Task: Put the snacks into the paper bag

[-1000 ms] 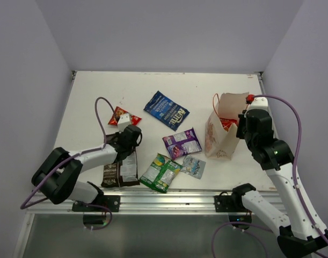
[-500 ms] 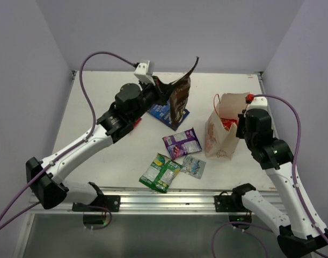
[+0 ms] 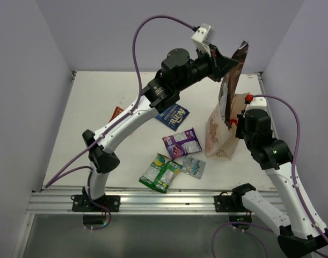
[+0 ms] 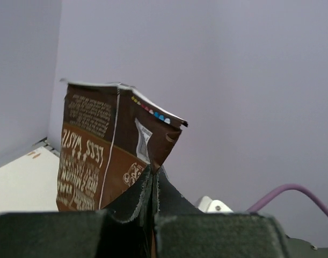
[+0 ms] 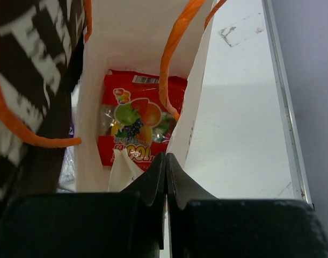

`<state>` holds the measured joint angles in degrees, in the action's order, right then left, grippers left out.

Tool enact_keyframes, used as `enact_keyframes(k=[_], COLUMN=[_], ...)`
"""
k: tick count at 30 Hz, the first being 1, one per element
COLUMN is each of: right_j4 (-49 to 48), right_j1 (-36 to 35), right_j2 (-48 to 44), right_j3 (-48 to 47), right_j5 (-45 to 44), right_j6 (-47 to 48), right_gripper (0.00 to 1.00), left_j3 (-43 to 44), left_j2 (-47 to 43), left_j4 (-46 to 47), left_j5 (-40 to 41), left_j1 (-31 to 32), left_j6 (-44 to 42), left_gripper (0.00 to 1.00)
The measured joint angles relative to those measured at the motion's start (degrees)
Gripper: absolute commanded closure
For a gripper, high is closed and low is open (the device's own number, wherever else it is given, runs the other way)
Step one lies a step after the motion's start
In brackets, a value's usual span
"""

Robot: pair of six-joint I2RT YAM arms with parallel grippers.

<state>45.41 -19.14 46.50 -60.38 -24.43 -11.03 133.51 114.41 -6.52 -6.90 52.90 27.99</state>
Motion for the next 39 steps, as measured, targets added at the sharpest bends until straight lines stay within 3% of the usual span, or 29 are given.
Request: enact_keyframes(k=[31,39], right_j4=[-0.04,-0.07], right_j1=[-0.35,-0.37], right_j2=[0.37,0.39], right_j3=[0.26,0.31], right_j5=[-0.02,-0.02], right_j6=[0.11,0.11], right_gripper=[1.00,1.00], left_j3=[5.55,5.55], left_j2=[2.27,5.11], left_j4=[19.32,19.85], left_j5=[-4.63,-5.03], left_j1=[1.55,2.43], left_j6=[6.95,7.17], left_gripper=[1.00,1.00])
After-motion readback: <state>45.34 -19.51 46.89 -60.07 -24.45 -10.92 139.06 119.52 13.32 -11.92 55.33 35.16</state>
